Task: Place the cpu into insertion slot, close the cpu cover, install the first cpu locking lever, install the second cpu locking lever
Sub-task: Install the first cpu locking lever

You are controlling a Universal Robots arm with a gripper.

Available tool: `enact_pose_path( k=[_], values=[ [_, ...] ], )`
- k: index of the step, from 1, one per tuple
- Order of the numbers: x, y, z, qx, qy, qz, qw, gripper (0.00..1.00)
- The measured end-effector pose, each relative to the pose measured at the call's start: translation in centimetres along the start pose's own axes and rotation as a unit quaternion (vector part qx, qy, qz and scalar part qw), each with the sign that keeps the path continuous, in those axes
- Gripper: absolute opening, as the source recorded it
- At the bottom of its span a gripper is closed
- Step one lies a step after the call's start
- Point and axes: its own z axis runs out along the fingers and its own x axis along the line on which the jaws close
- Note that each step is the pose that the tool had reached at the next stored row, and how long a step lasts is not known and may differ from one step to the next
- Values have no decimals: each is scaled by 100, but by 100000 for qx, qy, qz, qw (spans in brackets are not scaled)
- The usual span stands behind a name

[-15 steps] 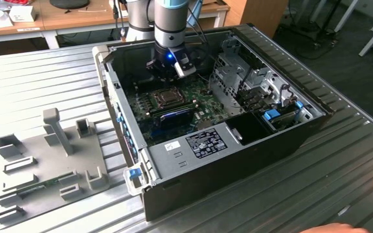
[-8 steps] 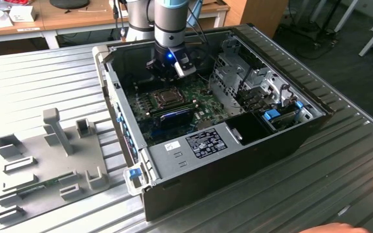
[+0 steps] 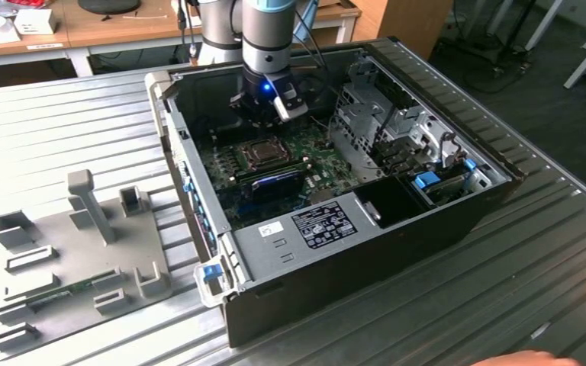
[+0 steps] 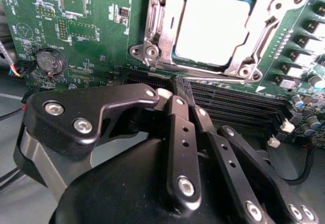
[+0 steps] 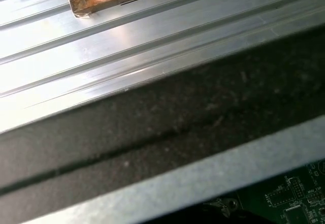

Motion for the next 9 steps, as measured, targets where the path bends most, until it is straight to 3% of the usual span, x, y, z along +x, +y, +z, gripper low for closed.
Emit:
enact_pose_path(
  k=[9],
  values=[
    [12, 6, 0, 240, -262, -23, 99999, 11]
  ],
)
